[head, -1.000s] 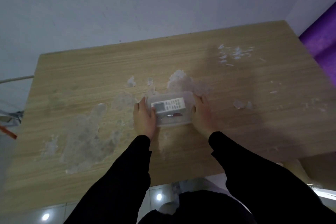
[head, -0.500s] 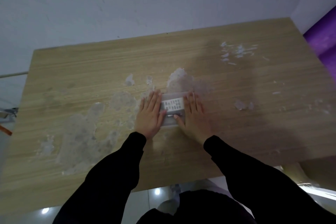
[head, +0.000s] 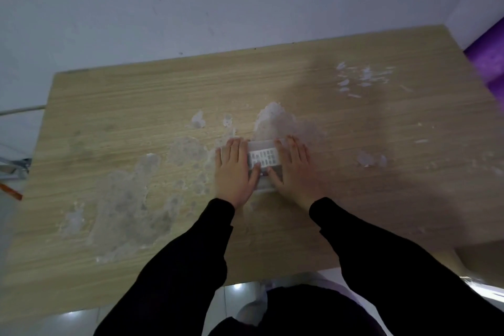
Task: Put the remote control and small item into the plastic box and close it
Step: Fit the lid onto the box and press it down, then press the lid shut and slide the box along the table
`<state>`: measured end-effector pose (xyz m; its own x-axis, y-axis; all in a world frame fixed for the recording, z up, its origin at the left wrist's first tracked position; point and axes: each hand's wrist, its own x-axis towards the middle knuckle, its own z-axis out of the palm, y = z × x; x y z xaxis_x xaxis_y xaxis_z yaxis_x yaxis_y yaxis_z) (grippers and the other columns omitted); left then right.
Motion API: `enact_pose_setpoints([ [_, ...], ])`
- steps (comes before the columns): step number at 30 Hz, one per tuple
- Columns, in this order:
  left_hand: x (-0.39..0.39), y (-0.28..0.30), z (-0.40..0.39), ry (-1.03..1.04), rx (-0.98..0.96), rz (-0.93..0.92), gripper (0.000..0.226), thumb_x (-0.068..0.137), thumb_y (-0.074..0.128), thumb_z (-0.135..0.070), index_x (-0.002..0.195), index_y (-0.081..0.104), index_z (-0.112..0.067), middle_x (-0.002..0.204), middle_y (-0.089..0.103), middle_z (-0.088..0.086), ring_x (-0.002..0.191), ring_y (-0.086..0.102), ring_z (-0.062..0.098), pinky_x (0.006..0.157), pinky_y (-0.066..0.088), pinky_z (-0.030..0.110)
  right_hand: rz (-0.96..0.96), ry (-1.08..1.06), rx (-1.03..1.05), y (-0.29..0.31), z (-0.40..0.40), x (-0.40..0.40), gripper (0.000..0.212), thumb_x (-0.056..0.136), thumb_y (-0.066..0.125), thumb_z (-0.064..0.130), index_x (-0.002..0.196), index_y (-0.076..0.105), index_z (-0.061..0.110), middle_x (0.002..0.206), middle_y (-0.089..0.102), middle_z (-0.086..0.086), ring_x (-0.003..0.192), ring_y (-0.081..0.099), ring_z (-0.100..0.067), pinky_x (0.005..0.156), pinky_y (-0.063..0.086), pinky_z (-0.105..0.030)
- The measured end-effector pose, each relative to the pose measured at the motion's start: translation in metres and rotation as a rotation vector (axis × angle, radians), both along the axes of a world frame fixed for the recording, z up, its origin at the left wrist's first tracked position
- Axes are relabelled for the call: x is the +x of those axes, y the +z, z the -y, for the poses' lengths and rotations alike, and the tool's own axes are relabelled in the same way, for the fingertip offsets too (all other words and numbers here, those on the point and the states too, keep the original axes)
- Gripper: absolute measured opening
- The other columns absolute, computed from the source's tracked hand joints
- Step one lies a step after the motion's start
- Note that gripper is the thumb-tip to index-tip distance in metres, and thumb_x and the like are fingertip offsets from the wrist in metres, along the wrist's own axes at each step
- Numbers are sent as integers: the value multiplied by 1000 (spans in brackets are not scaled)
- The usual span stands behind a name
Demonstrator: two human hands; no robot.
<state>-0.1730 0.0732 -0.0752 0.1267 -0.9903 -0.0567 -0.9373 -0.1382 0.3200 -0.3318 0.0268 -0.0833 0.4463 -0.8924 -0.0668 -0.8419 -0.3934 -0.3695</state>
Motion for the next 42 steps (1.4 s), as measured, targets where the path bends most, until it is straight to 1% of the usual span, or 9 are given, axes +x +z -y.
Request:
enact_pose_setpoints([
  [5,-2,-8,-2,-83,24,24,69,98,29,-45,149,8,-4,161,6,17,150,0,30,123,2,48,-63,35,-24,4,2,1,71,88,41,53,142,21,12,150,26,-21,140,18,-37,117,13,-52],
  [10,3,-10,1,-92,-9,31,65,98,25,-44,150,12,-6,161,12,15,150,4,26,123,4,44,-36,19,-10,15,7,20,60,90,43,41,135,30,3,145,33,-23,137,24,-37,116,14,-52],
  [15,2,-11,-2,-73,-63,1,69,93,19,-47,148,22,-7,158,23,15,149,14,26,122,11,44,96,113,-19,4,-2,24,51,98,34,32,142,25,7,153,26,-19,143,18,-29,117,10,-43],
  [21,4,-16,0,-1,-136,-82,63,94,28,-40,148,23,-9,159,19,16,149,8,28,122,8,38,-43,83,-76,-5,-1,28,59,92,21,45,144,20,17,155,24,-13,144,18,-26,115,7,-56],
  [25,3,-19,2,0,-106,-85,57,97,34,-32,149,23,-12,160,18,14,150,9,27,123,12,42,-76,88,-56,-9,2,29,64,89,23,51,145,11,22,156,20,-12,144,15,-27,113,0,-54],
  [31,8,-14,2,59,-182,-320,46,98,40,-25,143,38,-14,155,33,10,147,18,23,121,13,35,-64,112,-60,-8,2,29,78,78,31,60,144,16,22,154,26,-14,143,19,-29,112,3,-60],
  [36,12,-10,0,13,-148,-365,50,97,44,-19,145,31,-16,159,23,9,149,9,23,123,12,38,-17,130,23,-4,4,26,83,78,30,67,145,9,23,159,10,-9,146,3,-23,113,-9,-55],
  [39,17,-10,-11,-20,-147,-324,56,96,45,-21,148,25,-13,161,13,11,150,5,25,123,10,40,13,172,19,2,3,18,76,88,39,57,146,8,19,159,4,-9,146,-3,-22,112,-11,-51],
  [42,18,-14,-34,16,-176,-259,57,98,41,-27,149,20,-9,161,12,14,149,4,26,122,7,38,40,61,-64,4,-6,3,67,93,45,42,144,18,8,157,14,-17,145,7,-29,116,2,-49],
])
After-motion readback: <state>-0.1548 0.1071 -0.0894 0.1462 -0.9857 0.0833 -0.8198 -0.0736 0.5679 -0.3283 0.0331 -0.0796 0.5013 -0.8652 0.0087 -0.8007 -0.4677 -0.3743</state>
